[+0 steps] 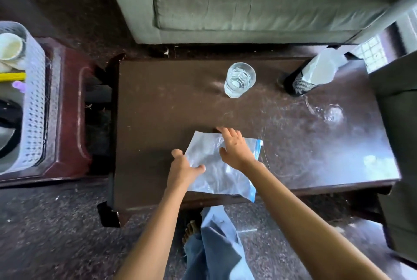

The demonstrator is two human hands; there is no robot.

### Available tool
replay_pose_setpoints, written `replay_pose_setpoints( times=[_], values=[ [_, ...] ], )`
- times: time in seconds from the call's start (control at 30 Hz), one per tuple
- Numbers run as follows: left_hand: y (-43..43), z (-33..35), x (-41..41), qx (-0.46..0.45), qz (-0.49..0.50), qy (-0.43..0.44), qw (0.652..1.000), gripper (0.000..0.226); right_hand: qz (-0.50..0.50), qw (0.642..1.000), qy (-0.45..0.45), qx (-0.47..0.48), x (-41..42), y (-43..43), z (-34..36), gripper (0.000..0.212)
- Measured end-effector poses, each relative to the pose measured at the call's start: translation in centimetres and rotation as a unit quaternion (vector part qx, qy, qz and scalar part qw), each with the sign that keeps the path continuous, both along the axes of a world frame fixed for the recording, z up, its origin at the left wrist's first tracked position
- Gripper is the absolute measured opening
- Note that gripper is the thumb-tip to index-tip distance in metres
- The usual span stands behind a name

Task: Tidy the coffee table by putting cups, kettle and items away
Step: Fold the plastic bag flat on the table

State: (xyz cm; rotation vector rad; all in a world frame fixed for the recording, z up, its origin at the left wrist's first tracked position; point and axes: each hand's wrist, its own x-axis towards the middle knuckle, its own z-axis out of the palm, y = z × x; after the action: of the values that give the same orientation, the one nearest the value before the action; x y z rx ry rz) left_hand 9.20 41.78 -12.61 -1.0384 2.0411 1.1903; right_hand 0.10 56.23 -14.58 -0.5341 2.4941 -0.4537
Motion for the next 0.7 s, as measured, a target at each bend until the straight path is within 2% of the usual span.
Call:
replay_pose_setpoints(
  times=[0.1,0.2,0.27,0.33,0.43,0.53,0.63,0.7],
  values=[
    [-0.8,0.0,-0.9,-0.033,-0.01,0.051,0.998,0.043,0.007,1.0,-0.003,0.018,-0.4,0.2,-0.4,0.074],
    [-2.0,0.3,-1.9,-0.102,-0.057,0.114,0.987,0.022,-0.01,1.0,0.014,-0.011,-0.6,0.3,-1.0,0.079],
    [-2.6,0.8,-2.7,-0.155,-0.083,0.162,0.971,0.017,-0.029,0.997,0.041,-0.059,-0.5,0.2,-1.2,0.082],
    [-3.2,1.4,-3.8,-0.202,-0.103,0.209,0.951,0.016,-0.027,0.989,0.107,-0.095,0.0,0.0,-1.2,0.082],
    [-4.0,1.7,-5.2,-0.244,-0.124,0.24,0.931,0.015,0.062,0.965,0.221,-0.127,1.4,-0.5,-1.2,0.076],
    [-4.8,1.7,-5.9,-0.232,-0.11,0.236,0.937,0.01,0.153,0.943,0.279,-0.098,3.3,-0.6,-2.1,0.077],
    [-5.2,1.5,-6.3,-0.222,-0.128,0.245,0.935,0.008,0.19,0.932,0.306,-0.038,4.8,-0.8,-3.3,0.081],
    [-5.3,1.5,-6.7,-0.216,-0.132,0.258,0.932,0.012,0.222,0.933,0.28,-0.033,5.3,-1.0,-3.9,0.077]
  ],
)
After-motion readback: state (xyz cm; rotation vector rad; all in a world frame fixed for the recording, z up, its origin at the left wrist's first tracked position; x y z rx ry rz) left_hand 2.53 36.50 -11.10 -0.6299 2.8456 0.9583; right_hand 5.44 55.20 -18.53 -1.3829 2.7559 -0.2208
